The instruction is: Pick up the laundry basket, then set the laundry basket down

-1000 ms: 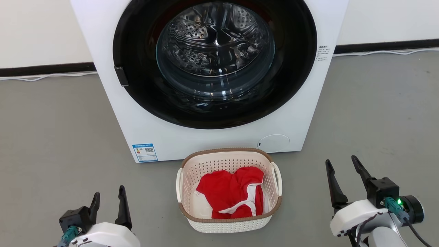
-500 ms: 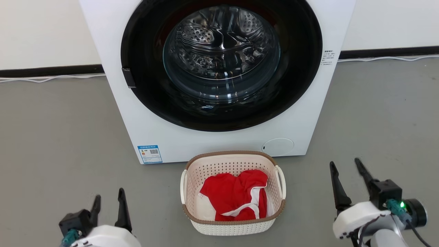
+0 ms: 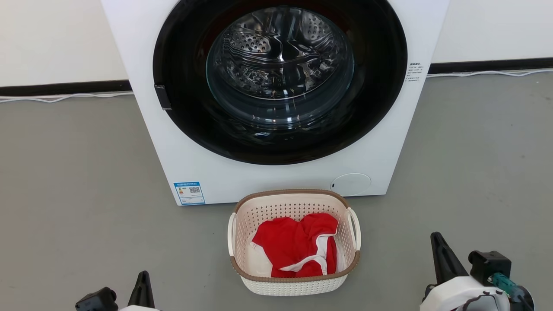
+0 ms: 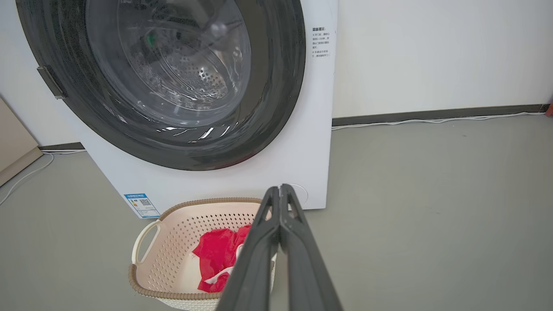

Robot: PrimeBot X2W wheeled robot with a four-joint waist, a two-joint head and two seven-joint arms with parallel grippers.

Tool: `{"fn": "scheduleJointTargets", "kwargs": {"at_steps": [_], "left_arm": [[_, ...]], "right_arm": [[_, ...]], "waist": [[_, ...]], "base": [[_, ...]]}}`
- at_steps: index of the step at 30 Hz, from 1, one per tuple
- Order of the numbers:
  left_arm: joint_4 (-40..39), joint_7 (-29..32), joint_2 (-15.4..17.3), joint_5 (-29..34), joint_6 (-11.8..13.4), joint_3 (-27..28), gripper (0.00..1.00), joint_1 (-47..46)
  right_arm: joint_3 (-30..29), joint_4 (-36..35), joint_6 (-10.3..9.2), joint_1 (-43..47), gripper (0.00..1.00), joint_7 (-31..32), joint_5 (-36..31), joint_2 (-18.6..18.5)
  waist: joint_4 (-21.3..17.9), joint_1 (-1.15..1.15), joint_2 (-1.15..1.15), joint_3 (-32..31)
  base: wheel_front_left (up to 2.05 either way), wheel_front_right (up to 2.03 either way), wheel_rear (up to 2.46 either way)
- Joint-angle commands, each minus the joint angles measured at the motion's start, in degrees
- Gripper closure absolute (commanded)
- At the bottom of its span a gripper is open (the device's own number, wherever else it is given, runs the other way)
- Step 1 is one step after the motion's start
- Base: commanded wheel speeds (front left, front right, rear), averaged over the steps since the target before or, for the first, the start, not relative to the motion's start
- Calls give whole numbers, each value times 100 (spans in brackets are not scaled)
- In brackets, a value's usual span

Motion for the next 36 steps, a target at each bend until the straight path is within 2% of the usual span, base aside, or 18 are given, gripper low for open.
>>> {"fn": "scheduleJointTargets", "kwargs": {"at_steps": [1,36], "left_arm": [[-184,12,36,-142,-50,35,100,-222],[-555,589,71,-2256,-311,108,100,-327]], "right_arm": [[5,-184,4,-207,100,39,189,-41],[48,-654,15,-125,100,583,2904,-52]], "waist": [[1,-1,0,5],[48,-2,0,60]], "base": [[0,0,0],[0,0,0]]}}
